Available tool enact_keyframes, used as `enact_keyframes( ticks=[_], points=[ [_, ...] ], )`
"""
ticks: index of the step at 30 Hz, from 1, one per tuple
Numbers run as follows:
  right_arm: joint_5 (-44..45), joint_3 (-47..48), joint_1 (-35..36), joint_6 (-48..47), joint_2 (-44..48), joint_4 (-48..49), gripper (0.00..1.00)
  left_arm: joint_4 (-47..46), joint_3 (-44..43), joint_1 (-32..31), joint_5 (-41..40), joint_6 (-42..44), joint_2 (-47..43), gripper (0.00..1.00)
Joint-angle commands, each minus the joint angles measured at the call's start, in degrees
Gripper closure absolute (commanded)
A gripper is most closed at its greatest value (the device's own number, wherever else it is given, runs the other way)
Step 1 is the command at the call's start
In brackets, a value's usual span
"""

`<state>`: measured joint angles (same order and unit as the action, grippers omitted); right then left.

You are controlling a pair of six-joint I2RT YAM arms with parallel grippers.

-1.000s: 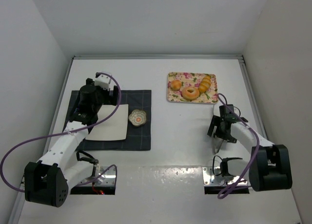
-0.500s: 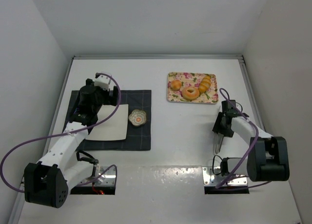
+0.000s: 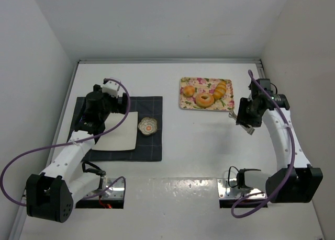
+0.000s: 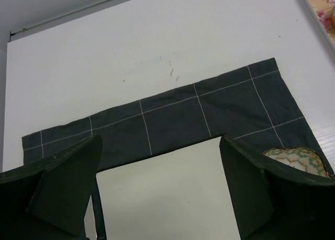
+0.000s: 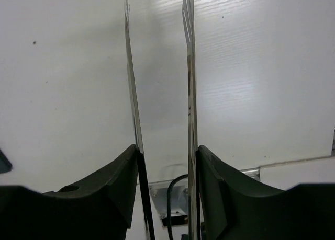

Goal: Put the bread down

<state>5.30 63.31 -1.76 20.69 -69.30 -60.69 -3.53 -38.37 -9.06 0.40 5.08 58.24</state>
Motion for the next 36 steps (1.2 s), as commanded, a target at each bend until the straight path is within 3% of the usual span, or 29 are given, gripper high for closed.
enact_keyframes(
  ticks=[1, 8, 16, 21, 28, 36],
  points=[
    [-4.8, 2.5, 0.0, -2.2, 1.6, -3.7, 0.53, -2.4, -0.7, -0.5, 1.3, -0.1, 0.1, 0.00],
    [-10.1, 4.0, 3.9, -2.3, 0.1, 10.3, 0.55, -0.2, -0.7, -0.5, 1.3, -0.1, 0.1, 0.00],
    [-11.9, 10.2, 7.1, -0.7, -14.2, 22.4, 0.55, 1.9, -1.3, -0.5, 1.3, -0.1, -0.4, 0.00],
    [-8.5, 12.7, 7.5, 1.8, -20.5, 22.3, 0.55, 2.4, -1.3, 0.0, 1.3, -0.1, -0.4, 0.00],
    [-3.4, 12.0, 8.6, 3.7, -21.9, 20.1, 0.53, 2.4, -0.2, 0.0, 1.3, 0.5, -0.4, 0.00],
    [-5.0, 9.3, 9.1, 5.9, -23.6, 20.5, 0.49, 1.9, 0.9, 0.5, 0.1, -0.1, -0.9, 0.00]
  ],
)
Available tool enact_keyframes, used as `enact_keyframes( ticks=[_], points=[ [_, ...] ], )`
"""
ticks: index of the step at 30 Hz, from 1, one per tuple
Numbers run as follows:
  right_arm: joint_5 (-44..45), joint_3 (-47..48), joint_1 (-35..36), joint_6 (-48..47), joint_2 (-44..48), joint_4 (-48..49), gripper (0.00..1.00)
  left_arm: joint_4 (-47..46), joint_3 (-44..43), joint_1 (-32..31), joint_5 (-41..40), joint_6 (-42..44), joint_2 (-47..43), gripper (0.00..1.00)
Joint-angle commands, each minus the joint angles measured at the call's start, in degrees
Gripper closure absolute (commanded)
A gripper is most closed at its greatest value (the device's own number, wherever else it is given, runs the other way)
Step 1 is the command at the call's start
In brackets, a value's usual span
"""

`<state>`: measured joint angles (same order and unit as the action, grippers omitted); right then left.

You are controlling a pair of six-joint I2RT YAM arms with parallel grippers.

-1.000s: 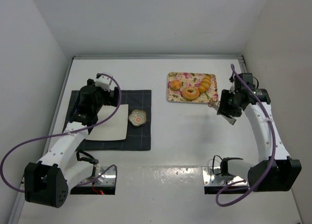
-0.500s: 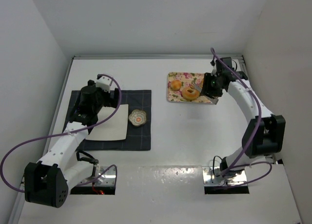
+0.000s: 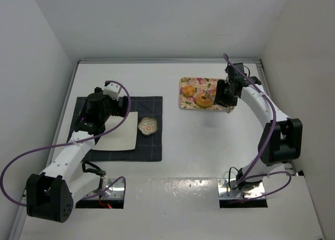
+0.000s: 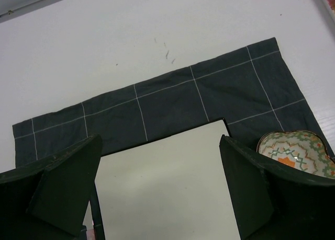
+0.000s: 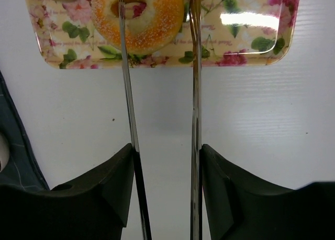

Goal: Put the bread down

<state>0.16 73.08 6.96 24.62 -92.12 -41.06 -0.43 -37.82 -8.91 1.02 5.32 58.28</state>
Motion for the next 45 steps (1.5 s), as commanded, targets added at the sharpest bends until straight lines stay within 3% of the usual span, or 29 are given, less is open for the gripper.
enact_keyframes(
  ticks=[1, 12, 15, 22, 30, 38, 44, 45],
  points=[
    [-1.9, -0.6, 0.2, 2.5, -1.2, 0.9, 0.49, -1.2, 0.4, 0.4, -0.5, 0.2, -1.0, 0.00],
    [0.9, -1.3, 0.3, 3.8, -2.4, -1.0, 0.53, -1.2, 0.9, 0.4, 0.0, 0.7, -1.5, 0.00],
    [0.1, -0.6, 0.5, 3.9, -3.9, -1.6, 0.59, -1.2, 0.9, 0.4, 0.0, 0.7, -1.5, 0.00],
    [-1.0, 0.0, 0.5, 3.3, -3.3, -2.2, 0.89, -1.2, 0.9, 0.4, -2.7, 0.0, -1.5, 0.00],
    [3.1, 1.4, 3.1, -4.0, 3.5, 1.3, 0.95, 3.5, -3.1, 0.9, -14.2, -1.6, -0.9, 0.00],
    [1.2, 9.0, 13.7, -9.8, 4.1, 5.5, 0.97, 13.6, -8.1, 4.6, -23.7, -2.2, -0.9, 0.00],
    [-6.9, 25.7, 30.3, -16.6, -7.3, 5.6, 0.98, 23.9, -8.1, 16.2, -23.0, -9.3, 1.0, 0.00],
    [-8.6, 27.5, 31.7, -16.9, -12.5, 5.1, 0.98, 24.4, -7.4, 18.0, -23.0, -9.8, 1.0, 0.00]
  ],
)
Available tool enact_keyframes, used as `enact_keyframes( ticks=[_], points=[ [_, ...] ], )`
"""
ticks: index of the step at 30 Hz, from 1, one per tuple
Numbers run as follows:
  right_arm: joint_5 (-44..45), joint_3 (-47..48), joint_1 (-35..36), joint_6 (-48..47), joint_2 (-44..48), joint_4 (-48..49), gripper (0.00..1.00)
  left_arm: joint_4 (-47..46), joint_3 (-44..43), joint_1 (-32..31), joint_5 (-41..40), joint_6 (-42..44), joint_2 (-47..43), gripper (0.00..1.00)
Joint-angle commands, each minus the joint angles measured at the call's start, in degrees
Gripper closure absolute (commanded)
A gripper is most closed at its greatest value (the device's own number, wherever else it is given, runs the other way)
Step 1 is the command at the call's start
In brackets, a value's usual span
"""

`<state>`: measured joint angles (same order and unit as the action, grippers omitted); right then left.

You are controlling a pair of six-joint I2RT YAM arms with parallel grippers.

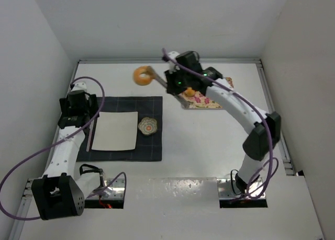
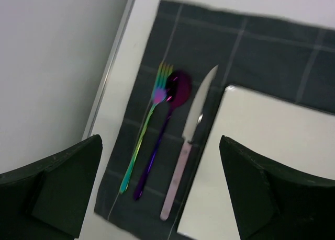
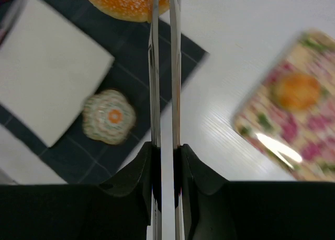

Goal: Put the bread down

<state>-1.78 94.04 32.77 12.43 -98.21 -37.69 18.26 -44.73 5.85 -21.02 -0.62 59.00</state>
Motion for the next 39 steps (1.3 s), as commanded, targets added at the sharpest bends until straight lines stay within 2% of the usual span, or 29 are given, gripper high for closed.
enact_keyframes(
  ticks=[1, 5, 12, 16, 18, 19, 27, 33, 37, 39],
  points=[
    [-7.4, 8.2, 7.1, -5.9, -7.9, 1.9, 0.98, 5.7, 0.0, 4.0, -1.0, -3.9, -0.5, 0.00],
    [-10.6, 11.8, 14.7, -8.2, -14.5, 5.5, 0.98, 4.3, 2.3, 4.6, -3.7, -4.4, -4.1, 0.00],
    [-14.1, 14.4, 19.3, -8.8, -22.4, 8.4, 0.98, 2.0, 4.1, 4.6, -7.6, -5.1, -6.0, 0.00],
    [-15.4, 14.1, 20.4, -9.3, -25.4, 9.0, 0.92, 2.0, 4.7, 4.1, -7.5, -5.1, -6.6, 0.00],
    [-15.2, 14.4, 20.6, -9.0, -26.1, 8.3, 0.87, 2.0, 5.2, 3.6, -5.4, -5.1, -6.6, 0.00],
    [-15.4, 14.8, 20.6, -8.7, -26.7, 8.0, 0.81, 2.0, 5.2, 3.6, -4.7, -4.6, -7.1, 0.00],
    [-13.5, 14.9, 20.6, -8.4, -25.3, 9.0, 0.55, 0.9, 5.2, 3.0, -1.2, -2.7, -7.1, 0.00],
    [-11.9, 13.5, 20.0, -8.1, -21.7, 10.9, 0.53, 0.9, 4.7, 3.0, 1.4, -2.2, -7.1, 0.00],
    [-11.6, 12.6, 17.5, -4.1, -20.1, 10.9, 0.51, 0.9, 4.0, 3.0, 2.8, -1.6, -7.1, 0.00],
    [-10.5, 11.4, 16.8, -2.7, -17.5, 12.3, 0.56, 0.9, 3.4, 3.0, 4.0, -1.1, -7.1, 0.00]
  ],
)
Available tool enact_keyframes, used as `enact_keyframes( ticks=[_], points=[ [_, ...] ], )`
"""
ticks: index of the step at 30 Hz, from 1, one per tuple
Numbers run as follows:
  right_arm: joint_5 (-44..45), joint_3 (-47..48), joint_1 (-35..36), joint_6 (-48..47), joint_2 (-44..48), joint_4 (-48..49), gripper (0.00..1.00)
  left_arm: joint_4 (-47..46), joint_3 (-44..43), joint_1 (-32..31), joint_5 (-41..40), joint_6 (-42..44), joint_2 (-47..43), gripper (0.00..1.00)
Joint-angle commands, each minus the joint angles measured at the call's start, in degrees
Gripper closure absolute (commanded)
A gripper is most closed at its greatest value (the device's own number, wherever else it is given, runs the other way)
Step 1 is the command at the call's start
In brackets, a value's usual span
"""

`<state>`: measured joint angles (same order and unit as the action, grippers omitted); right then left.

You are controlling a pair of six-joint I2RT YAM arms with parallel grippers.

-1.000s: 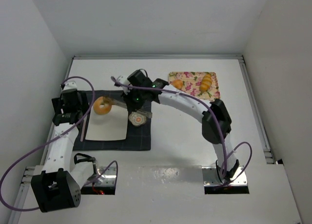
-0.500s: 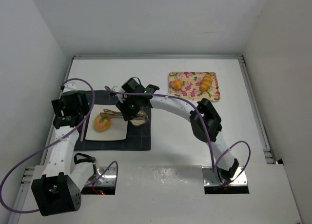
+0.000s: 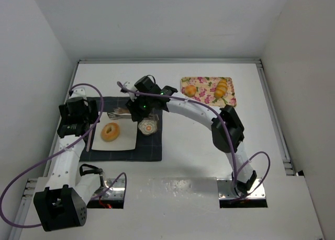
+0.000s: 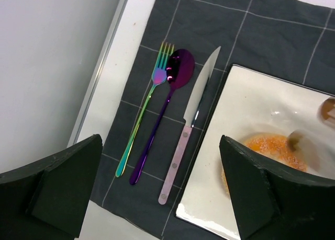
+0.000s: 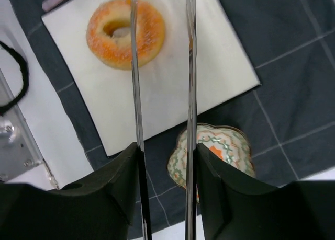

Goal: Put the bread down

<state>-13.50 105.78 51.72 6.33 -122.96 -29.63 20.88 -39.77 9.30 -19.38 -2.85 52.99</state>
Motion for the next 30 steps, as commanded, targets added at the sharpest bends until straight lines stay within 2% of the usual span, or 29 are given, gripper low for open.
enact_keyframes(
  ticks=[1, 7, 10, 14, 15, 19, 30],
  points=[
    [1.6, -1.9, -3.5, 5.3, 8.1, 4.7, 0.56, -1.7, -1.5, -0.4, 2.4, 1.2, -0.6, 0.00],
    [6.2, -11.3, -12.4, 9.3, 18.2, 5.0, 0.56, -2.3, -2.1, -0.4, 5.7, 2.3, -0.1, 0.00],
    [11.1, -17.5, -18.1, 8.9, 23.4, 4.1, 0.55, -2.3, -2.6, -0.4, 8.3, 3.5, 0.4, 0.00],
    [13.3, -27.1, -25.4, 7.1, 29.7, 4.1, 0.53, -2.8, -3.1, -0.4, 10.4, 4.3, 1.5, 0.00],
    [16.4, -29.1, -26.7, 5.8, 30.6, 4.0, 0.53, -2.8, -3.1, -0.4, 10.9, 4.8, 2.0, 0.00],
    [17.9, -33.2, -29.8, 4.9, 31.6, 2.5, 0.50, -4.0, -3.1, -0.4, 11.5, 5.3, 2.7, 0.00],
    [21.4, -38.5, -30.3, 7.9, 30.2, 1.1, 0.48, -4.5, -3.6, -0.4, 12.5, 5.8, 3.8, 0.00]
  ],
)
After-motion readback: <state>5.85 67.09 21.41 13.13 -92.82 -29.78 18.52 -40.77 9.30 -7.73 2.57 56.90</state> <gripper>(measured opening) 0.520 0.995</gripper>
